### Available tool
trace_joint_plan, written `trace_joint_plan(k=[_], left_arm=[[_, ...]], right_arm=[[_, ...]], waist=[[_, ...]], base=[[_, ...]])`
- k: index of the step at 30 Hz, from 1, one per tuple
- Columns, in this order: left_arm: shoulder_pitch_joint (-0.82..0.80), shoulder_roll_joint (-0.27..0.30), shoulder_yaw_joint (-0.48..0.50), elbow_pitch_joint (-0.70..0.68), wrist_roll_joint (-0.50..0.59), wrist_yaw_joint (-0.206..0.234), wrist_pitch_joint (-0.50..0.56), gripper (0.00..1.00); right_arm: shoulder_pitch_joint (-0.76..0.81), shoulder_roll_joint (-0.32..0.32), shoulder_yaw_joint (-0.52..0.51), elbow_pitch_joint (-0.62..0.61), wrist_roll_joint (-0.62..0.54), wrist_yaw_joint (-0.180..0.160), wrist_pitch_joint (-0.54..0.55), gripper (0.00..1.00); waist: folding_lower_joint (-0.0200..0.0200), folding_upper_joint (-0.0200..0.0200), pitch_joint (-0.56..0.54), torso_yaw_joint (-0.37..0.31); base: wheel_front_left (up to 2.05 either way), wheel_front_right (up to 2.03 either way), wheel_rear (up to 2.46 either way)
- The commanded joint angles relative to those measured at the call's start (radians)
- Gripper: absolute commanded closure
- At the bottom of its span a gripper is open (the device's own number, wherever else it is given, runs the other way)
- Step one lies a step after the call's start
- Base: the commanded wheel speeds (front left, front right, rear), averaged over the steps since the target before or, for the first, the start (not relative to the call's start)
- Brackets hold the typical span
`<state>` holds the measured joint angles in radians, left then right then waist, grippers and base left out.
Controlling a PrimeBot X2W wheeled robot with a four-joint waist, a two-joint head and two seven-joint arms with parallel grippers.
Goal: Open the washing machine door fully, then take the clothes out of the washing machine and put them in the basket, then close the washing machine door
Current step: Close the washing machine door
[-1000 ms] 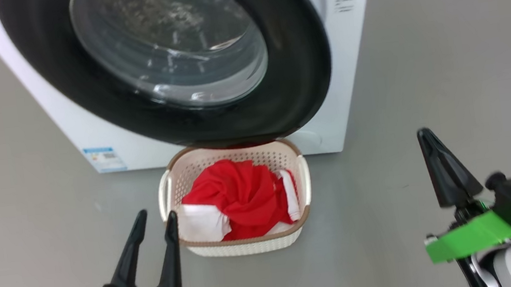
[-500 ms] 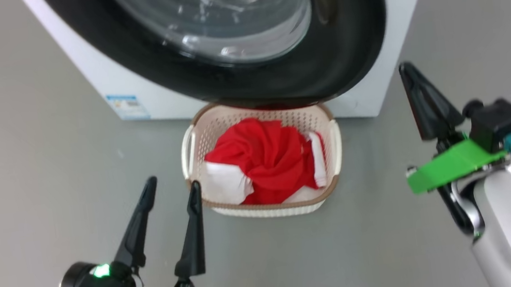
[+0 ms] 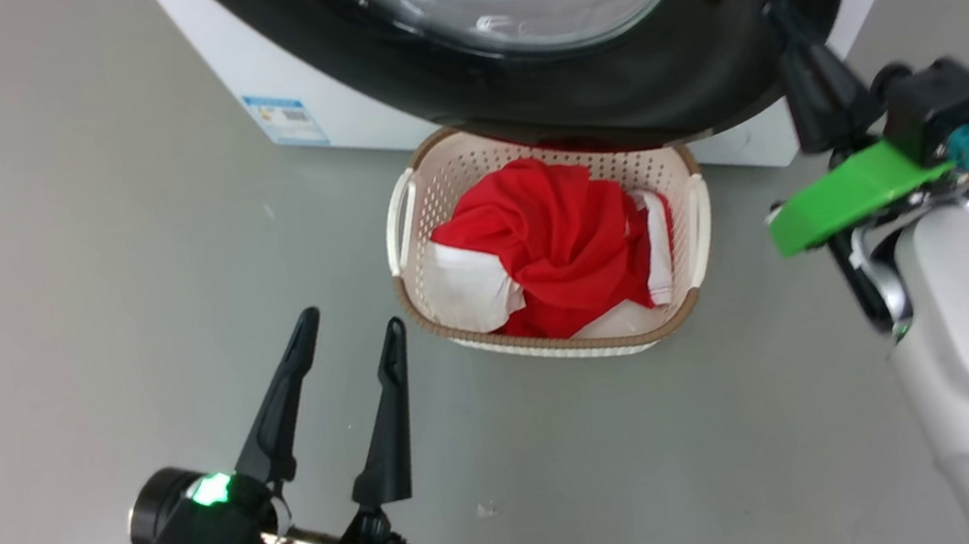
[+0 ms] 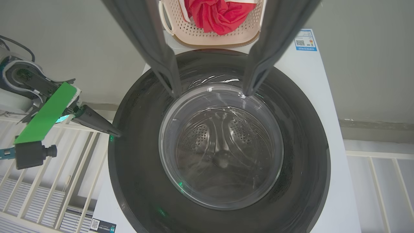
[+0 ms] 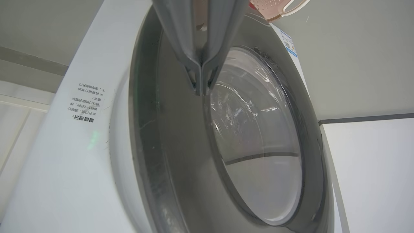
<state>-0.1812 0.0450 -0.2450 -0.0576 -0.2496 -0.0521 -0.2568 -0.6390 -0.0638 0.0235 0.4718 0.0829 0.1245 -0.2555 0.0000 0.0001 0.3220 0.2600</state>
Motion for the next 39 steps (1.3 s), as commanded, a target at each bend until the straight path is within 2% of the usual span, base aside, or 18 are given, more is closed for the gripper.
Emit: trace_joint_plan(k=[1,21,31,39], left_arm=[[-0.030,0.005,0.022,-0.031,-0.007,0.006,-0.005,0.00],[-0.064,0.005,0.009,-0.047,-0.027,0.026,-0.005,0.00],[-0.074,0.005,0.005,-0.043,-0.053,0.042,-0.005,0.00],[-0.085,0.005,-0.006,-0.037,-0.060,0.041,-0.005,0.00]], right_arm=[[-0.037,0.002,0.007,-0.009,-0.014,0.006,-0.006,1.00],[-0.240,-0.018,-0.071,0.110,-0.076,0.006,-0.006,1.00],[-0.372,-0.050,-0.110,0.225,-0.122,0.006,-0.006,1.00],[-0.418,-0.067,-0.143,0.252,-0.139,0.006,-0.006,1.00]], waist=[[0.0000,-0.0001,0.027,0.023],[0.0000,-0.0001,0.106,0.040],[0.0000,-0.0001,0.133,0.053],[0.0000,-0.0001,0.151,0.066]], base=[[0.00,0.00,0.00],[0.00,0.00,0.00],[0.00,0.00,0.00],[0.00,0.00,0.00]])
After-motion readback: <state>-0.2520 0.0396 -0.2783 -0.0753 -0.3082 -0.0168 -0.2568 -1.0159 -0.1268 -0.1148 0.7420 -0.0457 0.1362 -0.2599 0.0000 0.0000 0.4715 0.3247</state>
